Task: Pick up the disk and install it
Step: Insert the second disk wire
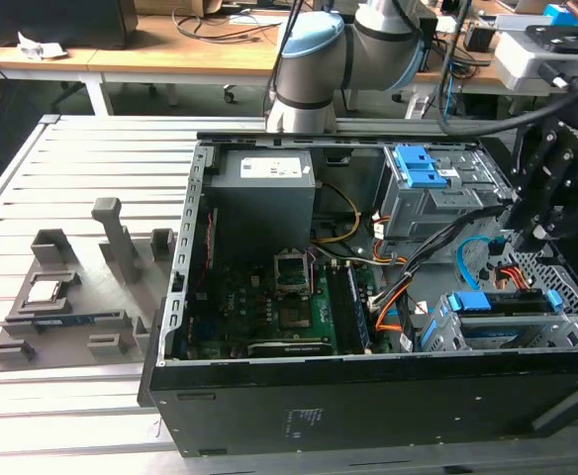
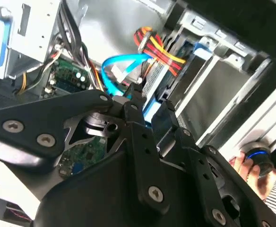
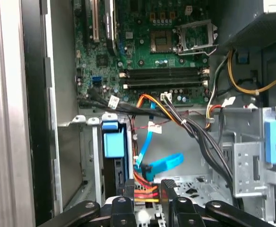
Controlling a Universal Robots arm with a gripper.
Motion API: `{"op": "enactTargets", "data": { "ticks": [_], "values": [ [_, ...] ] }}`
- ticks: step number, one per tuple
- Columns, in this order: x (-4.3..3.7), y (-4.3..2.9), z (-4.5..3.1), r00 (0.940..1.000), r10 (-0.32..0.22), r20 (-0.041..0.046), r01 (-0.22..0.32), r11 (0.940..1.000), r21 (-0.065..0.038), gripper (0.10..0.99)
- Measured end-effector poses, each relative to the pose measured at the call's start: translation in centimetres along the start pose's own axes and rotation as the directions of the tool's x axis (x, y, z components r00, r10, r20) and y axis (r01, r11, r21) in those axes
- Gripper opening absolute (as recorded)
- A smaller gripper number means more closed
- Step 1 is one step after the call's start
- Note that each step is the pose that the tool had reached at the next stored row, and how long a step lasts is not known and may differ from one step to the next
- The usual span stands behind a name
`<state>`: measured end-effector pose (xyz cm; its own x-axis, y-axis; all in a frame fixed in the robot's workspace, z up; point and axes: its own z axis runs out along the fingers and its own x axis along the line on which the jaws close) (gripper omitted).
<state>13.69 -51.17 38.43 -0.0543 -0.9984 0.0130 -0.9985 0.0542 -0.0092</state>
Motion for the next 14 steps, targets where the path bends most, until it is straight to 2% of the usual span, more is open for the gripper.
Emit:
{"op": "enactTargets", "data": {
  "ticks": [1, 2, 4, 8, 9, 10, 12, 14],
  "values": [
    [0.03, 0.53, 0.34, 1.0000, -0.005, 0.0001, 0.005, 1.0000, 0.000, 0.361],
    [0.05, 0.70, 0.63, 0.9999, -0.016, 0.0002, 0.016, 0.9999, 0.000, 0.361],
    [0.07, 0.86, 0.94, 0.9994, -0.033, 0.0001, 0.033, 0.9994, 0.000, 0.361],
    [0.08, 0.93, 0.99, 0.9993, -0.038, 0.0002, 0.038, 0.9993, 0.000, 0.361],
    [0.08, 0.93, 0.99, 0.9993, -0.038, 0.0002, 0.038, 0.9993, 0.000, 0.282],
    [0.08, 0.92, 0.99, 0.9993, -0.038, 0.0002, 0.038, 0.9993, 0.000, 0.282],
    [0.08, 0.92, 0.99, 0.9993, -0.038, 0.0003, 0.038, 0.9993, 0.000, 0.165],
    [0.08, 0.92, 0.99, 0.9993, -0.038, 0.0003, 0.038, 0.9993, 0.000, 0.161]
  ]
}}
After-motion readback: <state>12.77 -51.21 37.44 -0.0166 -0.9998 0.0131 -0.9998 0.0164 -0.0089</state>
